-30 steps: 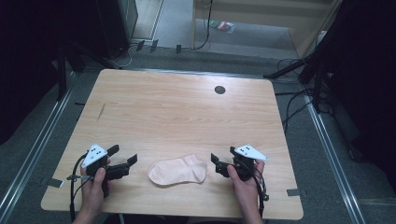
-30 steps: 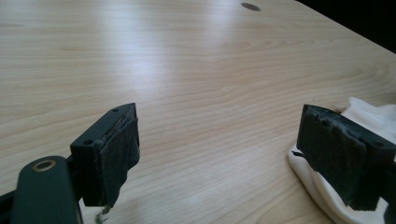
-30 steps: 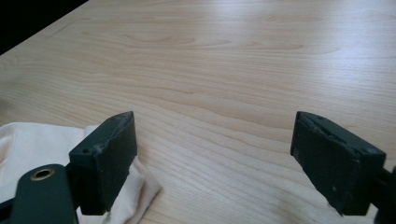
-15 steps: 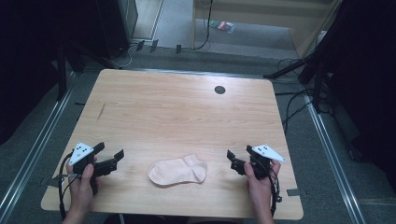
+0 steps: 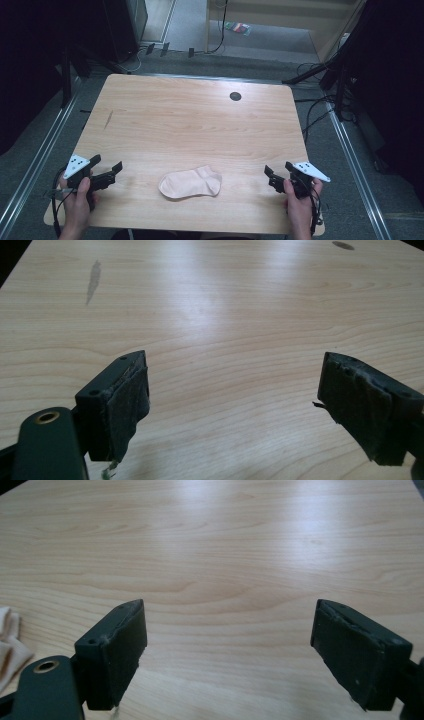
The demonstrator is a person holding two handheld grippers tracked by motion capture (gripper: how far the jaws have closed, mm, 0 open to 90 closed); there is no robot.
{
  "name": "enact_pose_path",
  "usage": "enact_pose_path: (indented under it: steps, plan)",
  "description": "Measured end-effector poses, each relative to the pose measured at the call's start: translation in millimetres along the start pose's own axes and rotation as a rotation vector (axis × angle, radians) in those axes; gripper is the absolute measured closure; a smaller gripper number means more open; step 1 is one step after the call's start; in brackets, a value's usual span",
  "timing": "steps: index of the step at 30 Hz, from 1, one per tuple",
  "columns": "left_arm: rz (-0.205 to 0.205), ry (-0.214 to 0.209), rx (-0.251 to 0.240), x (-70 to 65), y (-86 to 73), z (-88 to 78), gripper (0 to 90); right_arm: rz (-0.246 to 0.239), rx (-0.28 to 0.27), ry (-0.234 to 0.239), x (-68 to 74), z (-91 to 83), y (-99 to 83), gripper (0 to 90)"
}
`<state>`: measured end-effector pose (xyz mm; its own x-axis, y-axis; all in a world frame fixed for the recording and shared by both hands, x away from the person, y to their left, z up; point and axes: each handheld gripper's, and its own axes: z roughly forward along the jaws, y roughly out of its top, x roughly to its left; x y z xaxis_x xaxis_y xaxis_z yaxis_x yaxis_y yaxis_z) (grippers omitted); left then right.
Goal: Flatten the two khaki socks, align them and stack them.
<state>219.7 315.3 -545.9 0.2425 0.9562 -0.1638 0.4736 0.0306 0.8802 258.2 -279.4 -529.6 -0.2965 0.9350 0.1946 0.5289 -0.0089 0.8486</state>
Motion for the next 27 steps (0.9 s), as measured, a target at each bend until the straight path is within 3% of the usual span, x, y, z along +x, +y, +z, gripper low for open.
enact_pose_path:
  steps: [17, 21, 27]
  plan:
    - [0.000, 0.065, 0.005, 29.0, -10.6, -23.2, 13.3, 0.029, 0.031, -0.061, -41.2, -21.3, -21.8, 15.0]
    - [0.004, 0.063, 0.002, 32.1, -12.4, -25.9, 13.3, 0.038, 0.034, -0.062, -47.6, -26.7, -26.4, 15.0]
    - [0.005, 0.047, -0.010, 32.8, -13.3, -25.8, 13.3, 0.083, -0.006, -0.037, -56.6, -37.4, -30.8, 15.0]
